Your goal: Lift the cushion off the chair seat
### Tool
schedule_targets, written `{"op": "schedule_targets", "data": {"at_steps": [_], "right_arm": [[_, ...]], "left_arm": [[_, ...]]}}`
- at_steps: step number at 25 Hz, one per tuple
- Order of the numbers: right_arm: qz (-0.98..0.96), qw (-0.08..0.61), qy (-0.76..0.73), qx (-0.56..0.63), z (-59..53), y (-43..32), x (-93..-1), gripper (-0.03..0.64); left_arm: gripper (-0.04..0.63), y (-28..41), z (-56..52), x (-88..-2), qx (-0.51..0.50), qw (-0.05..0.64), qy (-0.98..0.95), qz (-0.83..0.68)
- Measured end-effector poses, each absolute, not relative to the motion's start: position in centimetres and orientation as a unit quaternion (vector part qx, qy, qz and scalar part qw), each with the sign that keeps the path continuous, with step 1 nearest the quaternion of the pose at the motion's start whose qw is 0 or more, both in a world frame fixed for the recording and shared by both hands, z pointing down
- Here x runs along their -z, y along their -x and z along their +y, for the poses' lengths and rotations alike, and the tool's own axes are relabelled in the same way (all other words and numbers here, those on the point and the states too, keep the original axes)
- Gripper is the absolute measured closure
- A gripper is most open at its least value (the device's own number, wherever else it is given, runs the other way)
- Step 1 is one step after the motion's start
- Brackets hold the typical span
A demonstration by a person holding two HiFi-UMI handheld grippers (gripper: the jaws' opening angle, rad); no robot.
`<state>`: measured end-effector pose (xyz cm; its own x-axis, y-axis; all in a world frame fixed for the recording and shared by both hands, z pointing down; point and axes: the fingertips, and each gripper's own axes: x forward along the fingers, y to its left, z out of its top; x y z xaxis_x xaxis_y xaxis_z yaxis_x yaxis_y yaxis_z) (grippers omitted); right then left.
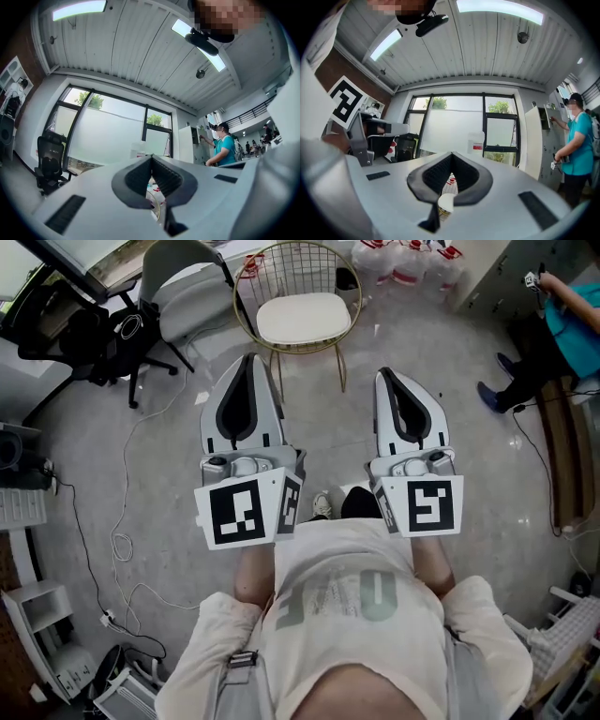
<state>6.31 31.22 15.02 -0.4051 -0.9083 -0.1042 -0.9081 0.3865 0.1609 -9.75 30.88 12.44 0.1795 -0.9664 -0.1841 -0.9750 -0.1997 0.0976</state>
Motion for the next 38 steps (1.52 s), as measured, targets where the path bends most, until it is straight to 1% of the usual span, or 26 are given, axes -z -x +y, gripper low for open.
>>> {"op": "schedule_targets", "data": {"at_steps": [4, 10, 14, 19, 23, 32, 38], "right_arm": [[-0.831, 0.011, -0.55, 0.082, 30.0, -6.4, -16.0, 0.6], [-0.828, 0.013, -0.553, 0.091, 26.1, -6.7, -16.6, 0.6], [-0.831, -0.005, -0.548, 0.091, 22.5, -6.7, -17.1, 0.6], [-0.841, -0.023, -0.534, 0.088, 15.8, -6.3, -17.3, 0.6], [-0.843, -0.034, -0.53, 0.083, 8.8, -6.5, -16.4, 0.6], [-0.854, -0.055, -0.511, 0.076, -5.3, -5.9, -14.1, 0.6], [-0.857, -0.035, -0.506, 0.09, -11.2, -4.8, -14.5, 0.6]], "left_arm": [[0.583, 10.7, 29.0, -13.7, -0.108, 0.001, 0.766, 0.634], [0.582, 10.7, 25.0, -13.8, -0.11, 0.014, 0.765, 0.635], [0.581, 10.2, 21.8, -14.0, -0.102, 0.028, 0.766, 0.634], [0.581, 10.2, 16.1, -13.7, -0.088, 0.053, 0.763, 0.638], [0.583, 9.5, 10.3, -12.1, -0.072, 0.086, 0.759, 0.642], [0.581, 10.3, -3.4, -10.1, -0.077, 0.086, 0.756, 0.644], [0.583, 10.8, -9.6, -11.7, -0.06, 0.063, 0.756, 0.648]]}}
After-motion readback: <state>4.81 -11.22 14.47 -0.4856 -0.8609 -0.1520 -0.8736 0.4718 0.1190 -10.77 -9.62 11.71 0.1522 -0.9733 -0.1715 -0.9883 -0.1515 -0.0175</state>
